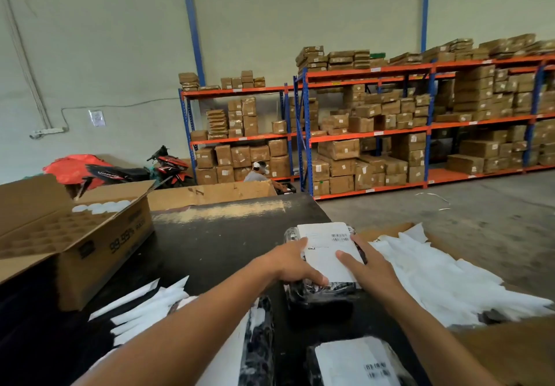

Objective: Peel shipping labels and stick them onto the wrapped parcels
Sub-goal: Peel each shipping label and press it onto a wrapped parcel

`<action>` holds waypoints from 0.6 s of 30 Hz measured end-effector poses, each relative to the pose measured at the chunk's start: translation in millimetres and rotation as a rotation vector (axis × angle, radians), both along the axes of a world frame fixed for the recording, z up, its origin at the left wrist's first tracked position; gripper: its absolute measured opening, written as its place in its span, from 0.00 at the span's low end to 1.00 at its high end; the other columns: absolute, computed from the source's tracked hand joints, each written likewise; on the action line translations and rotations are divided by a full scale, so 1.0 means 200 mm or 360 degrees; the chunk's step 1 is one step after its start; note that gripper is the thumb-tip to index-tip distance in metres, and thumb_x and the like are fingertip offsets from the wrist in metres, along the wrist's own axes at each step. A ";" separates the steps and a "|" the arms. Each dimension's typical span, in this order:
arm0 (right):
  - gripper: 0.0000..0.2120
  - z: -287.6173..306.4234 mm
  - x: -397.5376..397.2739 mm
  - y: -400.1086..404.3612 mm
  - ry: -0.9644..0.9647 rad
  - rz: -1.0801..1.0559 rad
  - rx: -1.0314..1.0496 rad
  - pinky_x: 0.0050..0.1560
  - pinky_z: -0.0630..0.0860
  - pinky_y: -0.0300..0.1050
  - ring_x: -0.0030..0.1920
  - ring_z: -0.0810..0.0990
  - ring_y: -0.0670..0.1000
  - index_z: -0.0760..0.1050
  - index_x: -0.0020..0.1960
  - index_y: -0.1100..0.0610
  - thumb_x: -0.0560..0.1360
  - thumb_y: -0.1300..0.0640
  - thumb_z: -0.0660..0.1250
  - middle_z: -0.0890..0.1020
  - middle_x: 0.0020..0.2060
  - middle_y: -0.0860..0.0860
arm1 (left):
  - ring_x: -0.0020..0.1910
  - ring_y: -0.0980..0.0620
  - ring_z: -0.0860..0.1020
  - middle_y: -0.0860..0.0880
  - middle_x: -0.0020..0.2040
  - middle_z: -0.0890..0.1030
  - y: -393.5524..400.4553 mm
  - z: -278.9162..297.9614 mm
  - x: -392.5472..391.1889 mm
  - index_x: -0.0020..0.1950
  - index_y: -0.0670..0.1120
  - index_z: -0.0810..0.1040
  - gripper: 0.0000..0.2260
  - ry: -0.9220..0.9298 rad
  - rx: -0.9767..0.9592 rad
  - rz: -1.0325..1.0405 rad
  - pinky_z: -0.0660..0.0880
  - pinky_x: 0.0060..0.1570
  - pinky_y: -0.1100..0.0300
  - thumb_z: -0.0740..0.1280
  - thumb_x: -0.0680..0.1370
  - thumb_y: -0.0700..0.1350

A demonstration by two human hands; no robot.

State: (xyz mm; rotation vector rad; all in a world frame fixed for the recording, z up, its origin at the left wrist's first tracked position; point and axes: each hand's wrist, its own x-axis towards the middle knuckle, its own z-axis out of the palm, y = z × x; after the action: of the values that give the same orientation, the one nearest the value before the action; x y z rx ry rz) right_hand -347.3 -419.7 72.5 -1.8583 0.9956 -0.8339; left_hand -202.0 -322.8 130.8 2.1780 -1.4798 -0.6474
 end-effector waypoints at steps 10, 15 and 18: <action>0.26 -0.03 -0.42 0.42 0.0087 -0.0033 0.0032 0.61 0.75 0.54 0.60 0.77 0.52 0.68 0.70 0.48 0.74 0.45 0.67 0.75 0.66 0.50 | 0.69 0.46 0.69 0.48 0.73 0.68 0.38 -0.14 -0.38 0.76 0.44 0.59 0.43 0.0273 0.0038 0.0083 0.67 0.68 0.54 0.77 0.68 0.50; 0.26 -0.11 -0.51 0.57 0.0115 -0.0032 0.0109 0.61 0.75 0.52 0.61 0.76 0.53 0.68 0.70 0.49 0.74 0.47 0.67 0.73 0.68 0.50 | 0.68 0.45 0.69 0.47 0.72 0.70 0.49 -0.24 -0.47 0.75 0.45 0.62 0.42 0.0446 0.0134 0.0110 0.68 0.68 0.49 0.79 0.66 0.47; 0.26 -0.14 -0.54 0.61 0.0127 -0.0037 0.0134 0.60 0.76 0.52 0.60 0.77 0.53 0.68 0.70 0.50 0.74 0.48 0.68 0.73 0.68 0.51 | 0.68 0.44 0.69 0.47 0.72 0.70 0.54 -0.27 -0.51 0.76 0.46 0.61 0.45 0.0503 0.0186 0.0102 0.68 0.68 0.49 0.79 0.64 0.49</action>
State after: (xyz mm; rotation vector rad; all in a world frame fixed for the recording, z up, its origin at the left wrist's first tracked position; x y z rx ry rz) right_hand -456.1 -297.1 44.2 -1.8229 1.0878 -0.7250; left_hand -303.0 -214.0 76.0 2.0791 -1.2299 -1.0249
